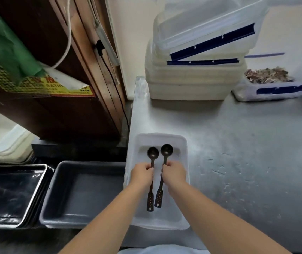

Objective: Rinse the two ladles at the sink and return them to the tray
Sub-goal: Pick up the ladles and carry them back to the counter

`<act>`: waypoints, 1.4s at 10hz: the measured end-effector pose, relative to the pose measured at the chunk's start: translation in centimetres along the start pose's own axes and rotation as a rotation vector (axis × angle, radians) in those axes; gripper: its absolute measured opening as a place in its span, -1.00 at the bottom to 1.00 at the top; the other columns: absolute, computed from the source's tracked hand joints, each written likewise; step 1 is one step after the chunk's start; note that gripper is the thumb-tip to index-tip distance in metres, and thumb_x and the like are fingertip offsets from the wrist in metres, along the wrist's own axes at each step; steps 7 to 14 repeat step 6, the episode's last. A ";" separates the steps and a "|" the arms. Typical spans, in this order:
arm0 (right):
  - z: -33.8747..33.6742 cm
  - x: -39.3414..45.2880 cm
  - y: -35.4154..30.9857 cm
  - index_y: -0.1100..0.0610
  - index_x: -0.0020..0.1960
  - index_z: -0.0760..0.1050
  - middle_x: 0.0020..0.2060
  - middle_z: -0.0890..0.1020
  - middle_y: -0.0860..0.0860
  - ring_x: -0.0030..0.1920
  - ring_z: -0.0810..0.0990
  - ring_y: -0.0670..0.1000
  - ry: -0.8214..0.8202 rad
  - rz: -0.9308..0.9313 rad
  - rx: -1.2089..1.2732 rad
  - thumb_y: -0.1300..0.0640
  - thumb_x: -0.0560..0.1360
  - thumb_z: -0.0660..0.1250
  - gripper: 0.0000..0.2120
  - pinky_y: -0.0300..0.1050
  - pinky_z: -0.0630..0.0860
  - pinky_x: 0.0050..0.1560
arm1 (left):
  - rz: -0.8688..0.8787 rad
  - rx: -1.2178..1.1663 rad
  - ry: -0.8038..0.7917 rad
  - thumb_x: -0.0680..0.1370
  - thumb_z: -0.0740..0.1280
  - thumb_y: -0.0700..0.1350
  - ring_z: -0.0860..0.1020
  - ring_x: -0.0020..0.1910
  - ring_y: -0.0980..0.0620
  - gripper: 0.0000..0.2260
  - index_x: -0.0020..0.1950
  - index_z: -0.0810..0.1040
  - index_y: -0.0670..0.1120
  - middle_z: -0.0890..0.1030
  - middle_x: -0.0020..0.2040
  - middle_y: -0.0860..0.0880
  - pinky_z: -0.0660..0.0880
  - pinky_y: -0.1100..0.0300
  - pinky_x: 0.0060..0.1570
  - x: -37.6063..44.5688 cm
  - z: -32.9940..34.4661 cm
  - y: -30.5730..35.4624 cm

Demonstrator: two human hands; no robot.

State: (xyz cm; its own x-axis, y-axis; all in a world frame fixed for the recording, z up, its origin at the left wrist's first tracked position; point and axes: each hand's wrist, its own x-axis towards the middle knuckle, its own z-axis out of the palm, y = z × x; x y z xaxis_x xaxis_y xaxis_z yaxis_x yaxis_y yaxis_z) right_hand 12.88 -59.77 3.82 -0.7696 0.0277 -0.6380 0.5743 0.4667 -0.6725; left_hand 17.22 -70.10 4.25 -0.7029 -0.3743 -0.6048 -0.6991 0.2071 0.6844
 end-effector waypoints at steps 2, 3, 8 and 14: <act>1.6 1.0 1.3 0.12 -0.40 0.25 -0.42 0.41 0.03 -0.44 0.33 -0.01 0.078 0.043 -0.306 0.35 0.47 0.13 -0.70 -0.15 0.21 -0.49 | -0.025 0.192 0.061 0.52 0.19 -0.28 0.39 -0.34 -0.01 -0.80 -0.29 0.43 -0.12 0.50 -0.31 -0.10 0.26 0.19 -0.42 1.9 1.3 -1.6; 1.8 0.9 2.4 0.13 -0.40 0.24 -0.41 0.40 0.04 -0.44 0.32 0.01 0.084 0.041 -0.342 0.38 0.46 0.10 -0.70 -0.16 0.22 -0.47 | -0.027 0.159 0.096 0.53 0.20 -0.25 0.53 -0.24 0.01 -0.84 -0.05 0.57 -0.11 0.62 -0.14 -0.07 0.34 0.25 -0.43 2.3 1.8 -2.5; 1.9 0.5 3.5 0.16 0.02 0.52 -0.06 0.60 0.10 -0.16 0.56 0.07 0.150 -0.015 -0.293 0.29 0.56 0.17 -0.84 -0.06 0.51 -0.21 | 0.022 0.174 0.183 0.52 0.26 -0.25 0.56 -0.21 0.00 -0.89 -0.09 0.55 -0.09 0.64 -0.11 -0.08 0.49 0.15 -0.29 2.4 2.4 -3.6; 1.9 0.5 3.5 0.16 0.02 0.52 -0.06 0.60 0.10 -0.16 0.56 0.07 0.150 -0.015 -0.293 0.29 0.56 0.17 -0.84 -0.06 0.51 -0.21 | 0.022 0.174 0.183 0.52 0.26 -0.25 0.56 -0.21 0.00 -0.89 -0.09 0.55 -0.09 0.64 -0.11 -0.08 0.49 0.15 -0.29 2.4 2.4 -3.6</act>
